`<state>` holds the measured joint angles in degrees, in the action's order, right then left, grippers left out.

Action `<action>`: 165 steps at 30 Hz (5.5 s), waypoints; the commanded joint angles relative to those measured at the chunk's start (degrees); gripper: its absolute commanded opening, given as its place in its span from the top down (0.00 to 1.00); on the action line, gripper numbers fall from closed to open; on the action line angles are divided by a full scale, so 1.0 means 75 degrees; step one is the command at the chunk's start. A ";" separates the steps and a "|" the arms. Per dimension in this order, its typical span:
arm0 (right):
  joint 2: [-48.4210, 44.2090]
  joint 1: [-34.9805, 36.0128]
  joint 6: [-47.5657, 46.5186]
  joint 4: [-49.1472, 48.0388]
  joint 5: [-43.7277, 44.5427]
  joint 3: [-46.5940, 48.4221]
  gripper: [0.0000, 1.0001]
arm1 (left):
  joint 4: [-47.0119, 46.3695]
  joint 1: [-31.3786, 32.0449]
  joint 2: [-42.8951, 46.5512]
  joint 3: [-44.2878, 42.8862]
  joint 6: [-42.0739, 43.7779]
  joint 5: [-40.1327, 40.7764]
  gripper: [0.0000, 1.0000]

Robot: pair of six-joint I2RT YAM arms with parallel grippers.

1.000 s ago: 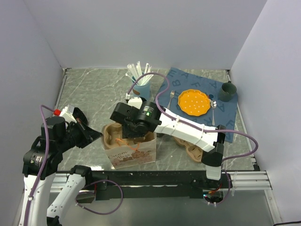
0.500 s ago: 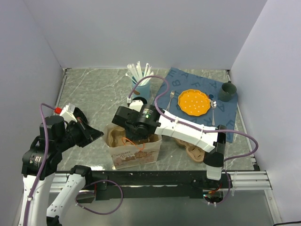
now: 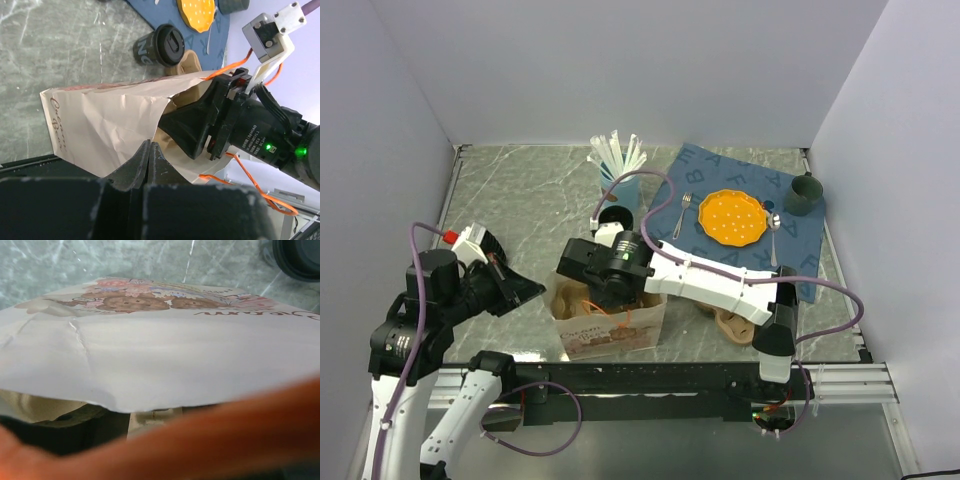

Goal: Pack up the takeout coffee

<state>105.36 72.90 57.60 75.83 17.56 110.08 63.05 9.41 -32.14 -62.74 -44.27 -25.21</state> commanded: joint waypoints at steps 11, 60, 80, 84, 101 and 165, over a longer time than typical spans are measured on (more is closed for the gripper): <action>-0.0126 0.0123 0.0370 0.1901 0.0330 0.0357 0.26 | 0.0113 -0.0012 -0.0027 -0.0212 0.0207 0.0127 0.99; -0.2962 -0.0778 -0.1633 -0.0643 -0.0455 0.0487 0.26 | 0.0957 -0.0012 -0.1750 -0.1573 0.0747 0.2225 0.91; -0.3912 -0.3263 -0.3075 -0.0701 -0.1474 -0.1483 0.00 | 0.0770 -0.0012 -0.1632 -0.1256 0.1216 0.1850 0.41; -0.3630 -0.3509 -0.3180 -0.0467 -0.1416 -0.1342 0.00 | 0.0653 -0.0012 -0.1784 -0.1092 0.1051 0.1932 0.47; -0.2882 -0.2937 -0.3486 -0.1043 -0.3139 -0.0452 0.11 | 0.0336 -0.0012 -0.2547 -0.1338 0.1087 0.2178 0.99; -0.3489 -0.2244 -0.2770 -0.4978 -0.1041 -0.3134 1.00 | -0.0296 -0.0012 -0.1444 -0.1279 0.1122 0.3174 0.52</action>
<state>82.26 55.55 35.79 39.90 9.34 87.59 64.88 9.41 -42.61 -72.20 -36.05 -0.67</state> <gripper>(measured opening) 0.008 0.527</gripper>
